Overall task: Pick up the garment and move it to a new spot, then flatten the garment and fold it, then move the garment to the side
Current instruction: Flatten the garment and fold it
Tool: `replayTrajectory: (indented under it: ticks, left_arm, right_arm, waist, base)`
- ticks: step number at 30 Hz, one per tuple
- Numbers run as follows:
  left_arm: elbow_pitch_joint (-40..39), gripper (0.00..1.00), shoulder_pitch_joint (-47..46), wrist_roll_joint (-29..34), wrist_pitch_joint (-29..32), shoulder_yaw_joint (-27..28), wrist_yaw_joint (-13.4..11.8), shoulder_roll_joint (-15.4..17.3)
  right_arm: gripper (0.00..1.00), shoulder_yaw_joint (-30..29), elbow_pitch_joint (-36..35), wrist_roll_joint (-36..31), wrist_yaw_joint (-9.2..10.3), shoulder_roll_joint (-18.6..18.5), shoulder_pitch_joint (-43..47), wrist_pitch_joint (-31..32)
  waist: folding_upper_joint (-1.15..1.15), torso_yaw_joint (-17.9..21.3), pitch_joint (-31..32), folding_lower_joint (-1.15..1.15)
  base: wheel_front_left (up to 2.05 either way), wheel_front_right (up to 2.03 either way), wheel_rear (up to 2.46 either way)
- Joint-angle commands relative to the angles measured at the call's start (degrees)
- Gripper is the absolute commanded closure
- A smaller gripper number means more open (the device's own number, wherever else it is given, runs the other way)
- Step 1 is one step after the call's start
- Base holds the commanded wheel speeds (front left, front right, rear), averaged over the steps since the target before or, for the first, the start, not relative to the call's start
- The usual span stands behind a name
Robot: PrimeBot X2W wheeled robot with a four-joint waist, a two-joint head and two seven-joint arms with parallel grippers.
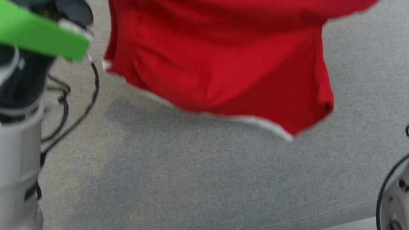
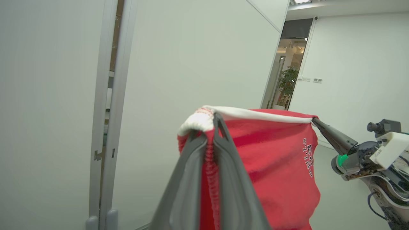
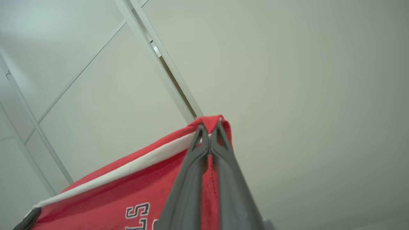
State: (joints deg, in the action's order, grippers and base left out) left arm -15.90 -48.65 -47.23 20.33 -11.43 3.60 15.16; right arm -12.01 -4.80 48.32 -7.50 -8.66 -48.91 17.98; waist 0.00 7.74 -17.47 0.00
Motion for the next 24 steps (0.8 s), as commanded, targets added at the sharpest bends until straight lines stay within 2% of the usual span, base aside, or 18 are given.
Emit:
replayTrajectory:
  ticks: [1, 3, 6, 8, 12, 15, 18, 21, 22, 24]
  left_arm:
    - [4.4, 1.0, -6.1, 1.2, -1.3, 0.6, 0.6, -0.4]
    - [11.8, 1.0, -14.1, 2.9, -3.4, 0.5, 1.3, -1.1]
    - [22.6, 1.0, -24.5, 6.1, -8.7, -0.1, 2.3, -1.8]
    - [29.6, 1.0, -29.7, 7.9, -13.9, -0.1, 2.8, -2.3]
    - [41.2, 1.0, -35.7, 11.3, -23.1, -3.1, 3.7, -1.5]
    - [45.8, 1.0, -33.9, 11.8, -29.2, -8.1, 3.9, -0.6]
    - [47.4, 1.0, -26.6, 8.8, -33.9, -13.5, 3.9, 1.5]
    - [45.5, 1.0, -17.0, 4.0, -35.3, -15.1, 3.9, 2.4]
    - [44.1, 1.0, -12.9, 3.8, -35.5, -16.3, 3.9, 3.3]
    - [39.9, 1.0, -4.8, 3.1, -35.6, -15.3, 3.9, 3.6]
  right_arm:
    - [1.0, -1.8, 3.8, -3.9, 0.03, 2.0, -6.8, -0.2]
    - [1.0, -4.3, 9.9, -9.3, 0.06, 4.3, -16.3, -1.8]
    - [1.0, -7.5, 19.0, -13.7, 0.08, 5.4, -27.4, -6.4]
    - [1.0, -6.6, 26.6, -12.3, 0.11, 5.6, -32.6, -10.8]
    - [1.0, 0.7, 37.7, -8.9, 0.07, 5.6, -37.5, -19.5]
    - [1.0, 6.5, 41.0, -7.7, 0.06, 5.6, -33.7, -23.5]
    - [1.0, 11.8, 41.3, -6.8, 0.05, 5.6, -25.7, -26.2]
    - [1.0, 15.2, 38.8, -5.5, 0.0, 5.7, -16.0, -27.0]
    - [1.0, 16.2, 37.4, -4.9, 0.0, 5.4, -11.9, -26.6]
    - [1.0, 17.4, 33.9, -3.6, 0.01, 3.7, -3.9, -25.8]
  waist:
    - [0.0, 1.5, -12.7, 0.0]
    - [0.0, 1.8, -15.7, 0.0]
    - [0.0, 2.2, -18.7, 0.0]
    - [0.0, 2.5, -19.8, 0.0]
    - [0.0, 3.9, -21.0, 0.0]
    - [0.0, 4.3, -21.0, 0.0]
    - [0.0, 4.2, -18.9, 0.0]
    - [0.0, 3.9, -16.3, 0.0]
    - [0.0, 3.6, -15.4, 0.0]
    - [0.0, 2.7, -13.9, 0.0]
  base:
    - [0.0, 0.0, 0.0]
    - [0.0, 0.0, 0.0]
    - [0.0, 0.0, 0.0]
    - [0.0, 0.0, 0.0]
    - [0.0, 0.0, 0.0]
    - [0.0, 0.0, 0.0]
    - [0.0, 0.0, 0.0]
    - [0.0, 0.0, 0.0]
    - [0.0, 0.0, 0.0]
    - [0.0, 0.0, 0.0]
